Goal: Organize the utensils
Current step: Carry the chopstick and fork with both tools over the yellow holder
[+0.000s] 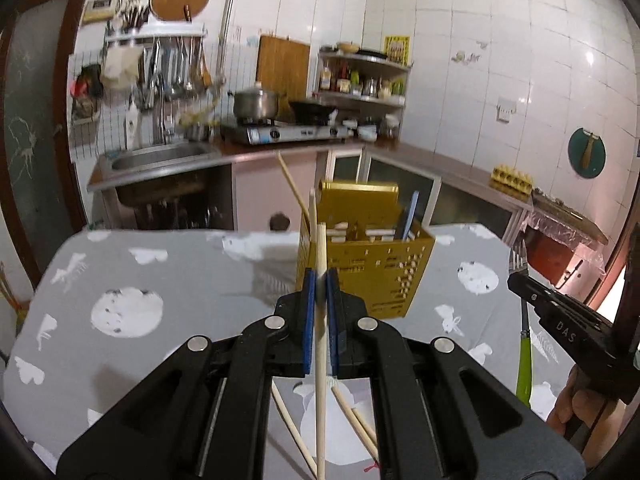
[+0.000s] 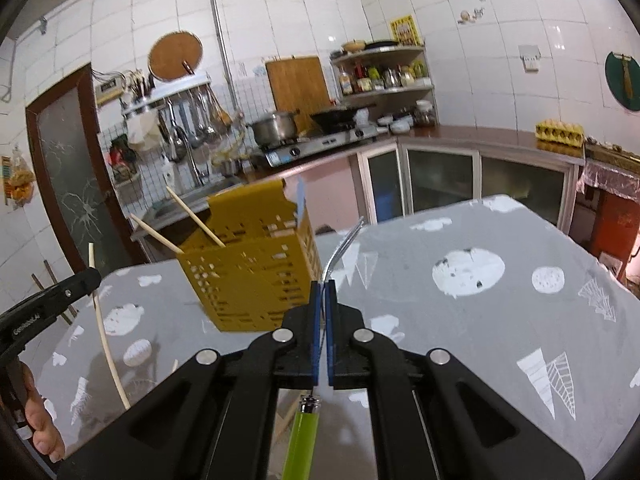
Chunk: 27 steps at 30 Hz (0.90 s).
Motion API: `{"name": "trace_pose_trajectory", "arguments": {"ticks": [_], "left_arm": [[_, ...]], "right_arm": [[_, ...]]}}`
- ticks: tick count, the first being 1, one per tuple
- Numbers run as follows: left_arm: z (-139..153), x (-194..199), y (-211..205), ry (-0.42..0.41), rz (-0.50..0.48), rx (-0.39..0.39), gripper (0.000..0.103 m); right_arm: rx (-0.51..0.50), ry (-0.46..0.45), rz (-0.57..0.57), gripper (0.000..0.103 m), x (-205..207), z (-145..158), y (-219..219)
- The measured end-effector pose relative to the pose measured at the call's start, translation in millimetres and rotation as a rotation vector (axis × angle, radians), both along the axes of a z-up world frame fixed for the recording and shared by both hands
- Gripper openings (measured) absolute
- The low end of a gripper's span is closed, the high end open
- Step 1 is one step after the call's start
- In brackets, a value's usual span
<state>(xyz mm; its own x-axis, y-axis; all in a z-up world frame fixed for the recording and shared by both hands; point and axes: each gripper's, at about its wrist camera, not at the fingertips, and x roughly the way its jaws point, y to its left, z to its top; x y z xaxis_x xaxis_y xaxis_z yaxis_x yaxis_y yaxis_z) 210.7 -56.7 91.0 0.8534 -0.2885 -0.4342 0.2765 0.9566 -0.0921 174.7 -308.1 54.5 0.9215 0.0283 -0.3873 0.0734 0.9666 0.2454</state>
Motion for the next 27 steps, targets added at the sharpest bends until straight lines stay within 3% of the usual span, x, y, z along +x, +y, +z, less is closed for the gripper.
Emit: {"name": "trace_pose_trajectory", "arguments": {"ticks": [13,22,27], "left_arm": [[30,-8,-3,-0.095,-0.02,-0.025,0.004],[86,7,-14,-0.2,-0.032,-0.051,0.004],[121,39,-21,-0.233,-0.022,-0.1,0.004]], "right_arm": [[-0.017,-0.133,-0.001,0.002,4,29,-3],[-0.062,-0.256,-0.001,0.002,28,65,0],[-0.061,-0.33,-0.003,0.002,57,93,-2]]}}
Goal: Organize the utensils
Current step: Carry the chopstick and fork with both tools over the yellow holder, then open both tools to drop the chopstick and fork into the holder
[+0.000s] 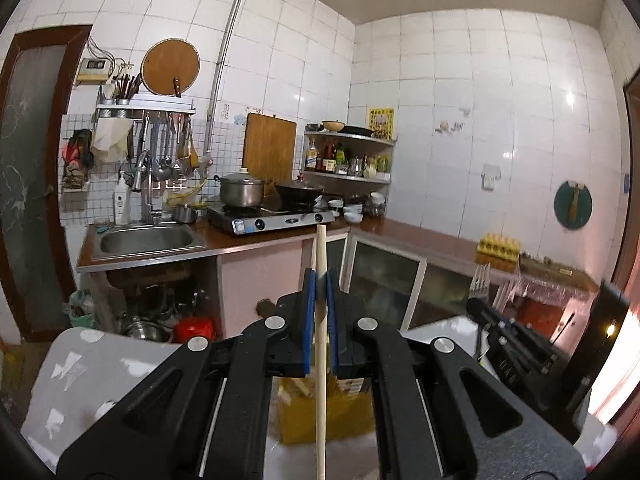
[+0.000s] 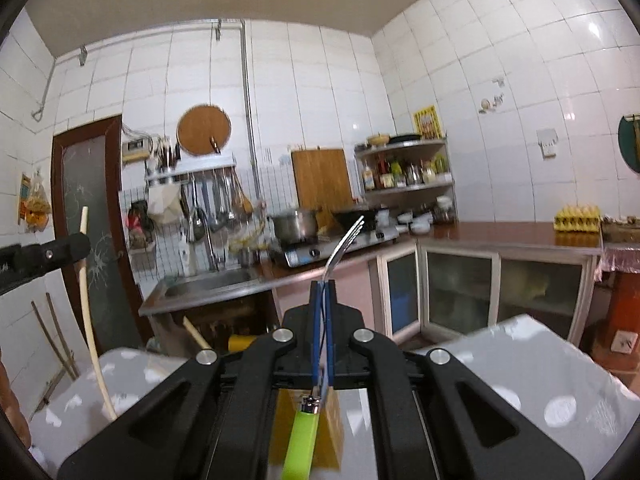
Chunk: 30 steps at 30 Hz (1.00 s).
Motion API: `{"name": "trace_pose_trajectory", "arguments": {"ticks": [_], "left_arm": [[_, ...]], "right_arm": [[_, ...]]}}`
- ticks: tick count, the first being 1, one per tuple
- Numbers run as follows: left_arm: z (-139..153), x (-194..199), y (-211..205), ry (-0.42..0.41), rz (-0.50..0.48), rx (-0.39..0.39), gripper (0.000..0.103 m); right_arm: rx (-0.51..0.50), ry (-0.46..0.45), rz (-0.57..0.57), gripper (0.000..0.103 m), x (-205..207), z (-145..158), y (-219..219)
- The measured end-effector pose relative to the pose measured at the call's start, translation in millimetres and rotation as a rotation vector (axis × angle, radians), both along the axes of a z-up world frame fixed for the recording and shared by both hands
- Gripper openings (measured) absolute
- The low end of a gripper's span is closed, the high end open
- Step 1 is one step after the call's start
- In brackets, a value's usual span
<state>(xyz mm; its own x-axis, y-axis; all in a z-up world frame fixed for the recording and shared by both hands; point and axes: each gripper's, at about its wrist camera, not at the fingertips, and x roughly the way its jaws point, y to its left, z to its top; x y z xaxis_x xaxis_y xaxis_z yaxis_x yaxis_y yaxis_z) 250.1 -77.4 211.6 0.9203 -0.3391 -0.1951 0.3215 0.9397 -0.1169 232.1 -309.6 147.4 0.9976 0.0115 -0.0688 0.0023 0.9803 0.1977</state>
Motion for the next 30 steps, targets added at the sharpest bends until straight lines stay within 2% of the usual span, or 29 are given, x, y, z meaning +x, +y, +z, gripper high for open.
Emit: {"name": "trace_pose_trajectory", "arguments": {"ticks": [4,10,14,23,27,30], "left_arm": [[12,26,-8,-0.041,0.028,-0.004,0.004],[13,69,-19,-0.081,0.064,-0.007,0.004],[-3,95,-24,-0.086,0.081,0.0,0.004],[-58,131,-23,-0.028,0.109,0.013,0.004],[-60,126,-18,-0.046,0.112,-0.011,0.004],[-63,125,-24,-0.049,0.119,0.033,0.005]], "right_arm": [[-0.009,-0.033,0.007,0.002,25,12,3],[-0.011,-0.074,0.013,0.002,64,20,9],[-0.04,-0.071,0.014,0.002,88,8,18],[-0.095,-0.041,0.002,0.002,119,-28,28],[-0.133,-0.038,-0.021,0.002,123,-39,33],[-0.147,-0.032,-0.029,0.002,124,-47,36]]}}
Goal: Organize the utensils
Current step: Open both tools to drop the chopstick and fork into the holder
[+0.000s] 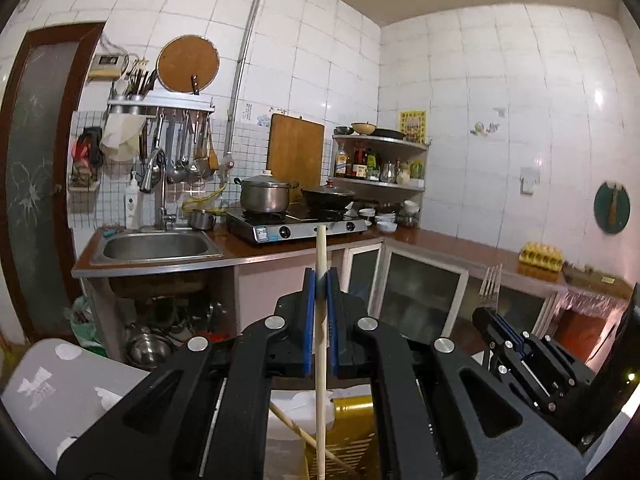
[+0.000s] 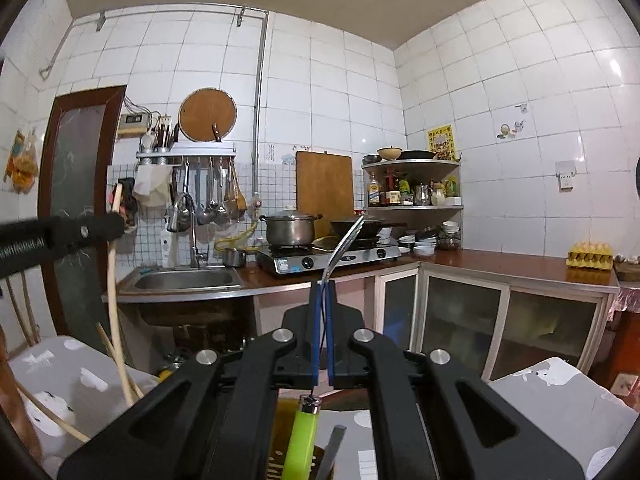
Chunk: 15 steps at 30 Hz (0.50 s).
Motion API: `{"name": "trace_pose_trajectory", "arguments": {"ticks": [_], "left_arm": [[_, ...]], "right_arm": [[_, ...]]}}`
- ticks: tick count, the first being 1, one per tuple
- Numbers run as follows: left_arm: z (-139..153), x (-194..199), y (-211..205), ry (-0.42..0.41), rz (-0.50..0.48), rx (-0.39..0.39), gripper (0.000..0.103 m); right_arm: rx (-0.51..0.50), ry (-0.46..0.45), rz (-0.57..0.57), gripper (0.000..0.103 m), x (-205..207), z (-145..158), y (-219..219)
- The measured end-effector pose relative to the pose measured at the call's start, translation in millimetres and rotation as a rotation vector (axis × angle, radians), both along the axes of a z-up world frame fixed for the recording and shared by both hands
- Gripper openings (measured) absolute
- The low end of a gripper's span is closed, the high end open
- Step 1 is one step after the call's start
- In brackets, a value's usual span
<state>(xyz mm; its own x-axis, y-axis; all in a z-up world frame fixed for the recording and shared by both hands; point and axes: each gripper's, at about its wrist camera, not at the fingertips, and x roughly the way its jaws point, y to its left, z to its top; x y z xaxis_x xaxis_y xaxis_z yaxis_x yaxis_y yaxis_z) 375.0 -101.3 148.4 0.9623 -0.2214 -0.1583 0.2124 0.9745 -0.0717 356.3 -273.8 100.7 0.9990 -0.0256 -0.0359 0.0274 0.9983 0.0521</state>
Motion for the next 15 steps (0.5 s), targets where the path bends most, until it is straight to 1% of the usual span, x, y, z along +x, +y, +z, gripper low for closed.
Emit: {"name": "trace_pose_trajectory", "arguments": {"ticks": [1,7,9,10,11,12,13,14,15], "left_arm": [[-3,0,-2,0.003,0.003,0.014,0.005],[-17,0,3,0.062,0.011,0.006,0.005],[-19,0,6,0.091,0.012,0.009,0.005],[-18,-1,8,0.099,0.011,0.013,0.008],[-17,-3,11,0.108,0.012,0.017,0.02],[-14,-7,14,0.116,0.017,0.018,0.031],[-12,-11,17,0.12,0.023,0.015,0.055],[-8,-17,22,0.124,0.034,0.012,0.07],[-4,-25,27,0.119,0.041,0.012,0.071]], "right_arm": [[-0.001,0.0,-0.001,0.002,0,-2,0],[-0.051,0.027,-0.011,0.004,-8,-16,5],[-0.05,0.07,0.003,0.004,-11,-19,2],[-0.046,0.093,0.008,0.006,-12,-18,1],[-0.042,0.119,0.011,0.014,-15,-18,-2],[-0.039,0.135,0.009,0.037,-19,-17,-4],[-0.036,0.144,0.004,0.054,-22,-16,-6],[-0.03,0.152,0.008,0.067,-27,-14,-8],[-0.028,0.164,0.015,0.067,-31,-13,-10]]}}
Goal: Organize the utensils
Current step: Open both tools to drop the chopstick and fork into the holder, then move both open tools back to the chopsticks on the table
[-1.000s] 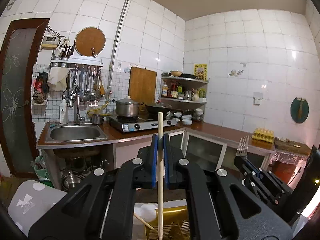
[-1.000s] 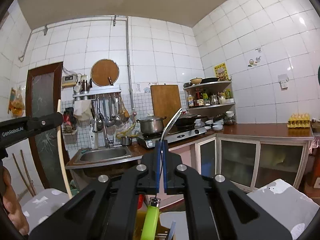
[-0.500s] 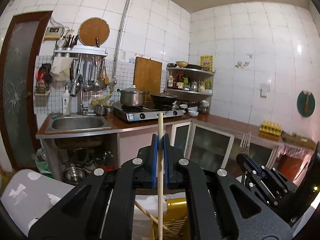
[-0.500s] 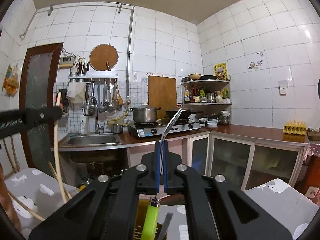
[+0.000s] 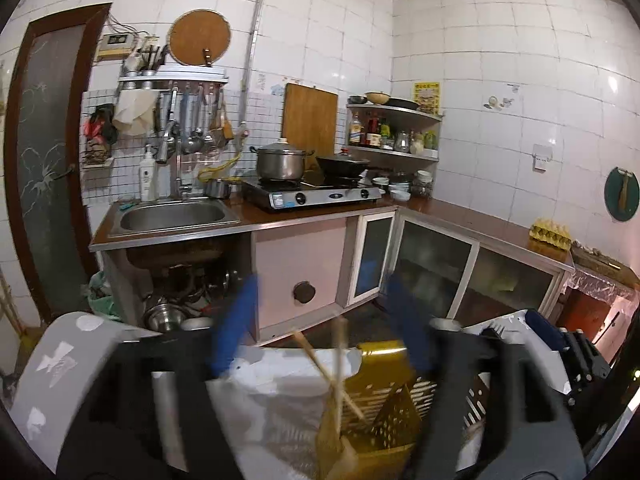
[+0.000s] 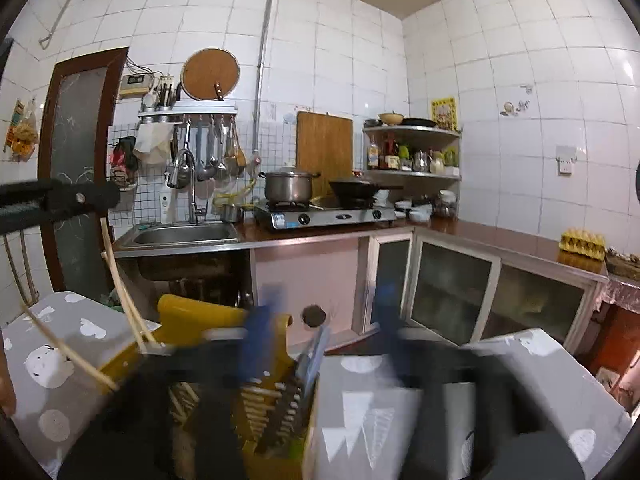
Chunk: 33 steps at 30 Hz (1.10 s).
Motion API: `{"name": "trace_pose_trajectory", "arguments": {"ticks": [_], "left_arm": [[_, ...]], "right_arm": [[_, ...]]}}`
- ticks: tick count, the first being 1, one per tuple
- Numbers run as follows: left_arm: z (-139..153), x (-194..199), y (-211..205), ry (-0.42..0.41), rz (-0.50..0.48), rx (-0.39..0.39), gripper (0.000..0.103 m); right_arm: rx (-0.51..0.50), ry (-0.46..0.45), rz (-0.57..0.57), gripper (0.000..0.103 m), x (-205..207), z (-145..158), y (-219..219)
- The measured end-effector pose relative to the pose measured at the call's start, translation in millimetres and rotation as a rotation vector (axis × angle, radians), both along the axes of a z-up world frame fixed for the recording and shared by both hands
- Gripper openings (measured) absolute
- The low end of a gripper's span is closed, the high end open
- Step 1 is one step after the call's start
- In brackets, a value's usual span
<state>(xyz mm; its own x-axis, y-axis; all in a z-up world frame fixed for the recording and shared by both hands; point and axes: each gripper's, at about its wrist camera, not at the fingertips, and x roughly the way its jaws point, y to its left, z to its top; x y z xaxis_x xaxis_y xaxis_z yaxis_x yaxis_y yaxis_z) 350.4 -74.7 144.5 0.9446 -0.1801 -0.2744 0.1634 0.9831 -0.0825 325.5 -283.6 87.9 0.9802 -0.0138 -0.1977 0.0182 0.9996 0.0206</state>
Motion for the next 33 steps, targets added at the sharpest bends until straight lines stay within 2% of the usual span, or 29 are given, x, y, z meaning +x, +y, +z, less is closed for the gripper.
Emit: {"name": "trace_pose_trajectory", "arguments": {"ticks": [3,5,8,14,22,27,33], "left_arm": [[9,-17,9,0.012,0.008,0.028,0.08],[15,-31,17,0.016,0.021,0.041,0.09],[26,-57,36,0.005,0.053,0.056,0.098],[22,-98,69,0.066,0.08,0.038,0.098],[-22,-132,88,0.157,0.102,0.053,0.098],[-60,-139,89,0.231,0.102,0.058,0.098],[-105,-129,84,0.338,0.104,0.076,0.098]], "right_arm": [[0.016,0.052,0.0,0.067,-12,7,-5],[0.029,0.077,-0.005,0.067,-24,14,-8],[0.026,0.112,-0.023,0.068,-46,21,-12],[0.044,0.19,-0.044,0.068,-91,15,-13],[0.08,0.278,-0.064,0.068,-138,-21,-6],[0.102,0.335,-0.087,0.068,-148,-49,-1],[0.13,0.422,-0.129,0.068,-144,-82,2]]}}
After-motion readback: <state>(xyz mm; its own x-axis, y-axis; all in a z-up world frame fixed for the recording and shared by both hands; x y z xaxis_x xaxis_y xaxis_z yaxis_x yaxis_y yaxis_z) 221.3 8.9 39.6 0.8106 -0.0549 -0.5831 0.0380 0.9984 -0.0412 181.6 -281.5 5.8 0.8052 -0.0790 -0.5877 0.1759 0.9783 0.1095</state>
